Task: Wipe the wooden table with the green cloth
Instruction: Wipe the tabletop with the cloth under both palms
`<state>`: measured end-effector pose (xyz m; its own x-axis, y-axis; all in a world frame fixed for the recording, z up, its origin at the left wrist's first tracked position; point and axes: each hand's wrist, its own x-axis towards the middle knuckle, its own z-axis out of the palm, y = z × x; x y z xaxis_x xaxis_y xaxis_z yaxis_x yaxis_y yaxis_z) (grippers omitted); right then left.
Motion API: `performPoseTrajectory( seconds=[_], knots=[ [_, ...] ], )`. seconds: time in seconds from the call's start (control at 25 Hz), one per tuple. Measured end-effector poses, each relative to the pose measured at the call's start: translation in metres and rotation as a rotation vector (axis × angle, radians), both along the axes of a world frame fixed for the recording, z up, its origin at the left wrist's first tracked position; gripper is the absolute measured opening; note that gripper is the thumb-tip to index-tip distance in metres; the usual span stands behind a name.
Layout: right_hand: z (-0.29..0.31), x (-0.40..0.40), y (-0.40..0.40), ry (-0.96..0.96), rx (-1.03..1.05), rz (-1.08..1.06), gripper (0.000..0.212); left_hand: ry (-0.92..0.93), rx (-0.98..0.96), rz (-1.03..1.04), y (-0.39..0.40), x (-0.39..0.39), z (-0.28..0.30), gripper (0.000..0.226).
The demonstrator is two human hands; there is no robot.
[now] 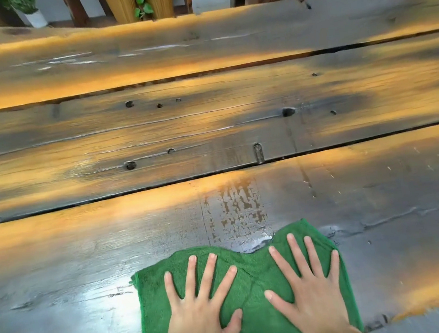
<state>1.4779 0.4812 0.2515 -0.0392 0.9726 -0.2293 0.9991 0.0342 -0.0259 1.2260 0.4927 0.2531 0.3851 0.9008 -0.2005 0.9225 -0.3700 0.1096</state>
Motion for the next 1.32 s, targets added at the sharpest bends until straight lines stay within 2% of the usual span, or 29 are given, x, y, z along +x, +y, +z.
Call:
performPoseTrajectory(
  seconds=[0.44, 0.72, 0.96, 1.08, 1.32],
  knots=[
    [-0.001, 0.015, 0.134, -0.014, 0.008, -0.103, 0.080, -0.011, -0.018, 0.097, 0.115, 0.014, 0.001, 0.070],
    [-0.006, 0.019, 0.243, 0.013, 0.011, -0.126, 0.079, -0.003, 0.017, 0.157, 0.220, 0.027, -0.008, 0.067],
    [-0.007, 0.022, 0.251, 0.032, 0.036, -0.066, 0.070, 0.015, 0.017, 0.081, 0.300, 0.035, -0.009, 0.065],
    [-0.010, 0.023, 0.268, 0.089, 0.065, -0.103, 0.070, 0.023, 0.014, 0.008, 0.327, 0.037, -0.010, 0.063],
    [-0.010, 0.025, 0.411, 0.062, 0.041, -0.147, 0.074, 0.017, 0.066, 0.127, 0.409, 0.037, -0.013, 0.064]
  ],
)
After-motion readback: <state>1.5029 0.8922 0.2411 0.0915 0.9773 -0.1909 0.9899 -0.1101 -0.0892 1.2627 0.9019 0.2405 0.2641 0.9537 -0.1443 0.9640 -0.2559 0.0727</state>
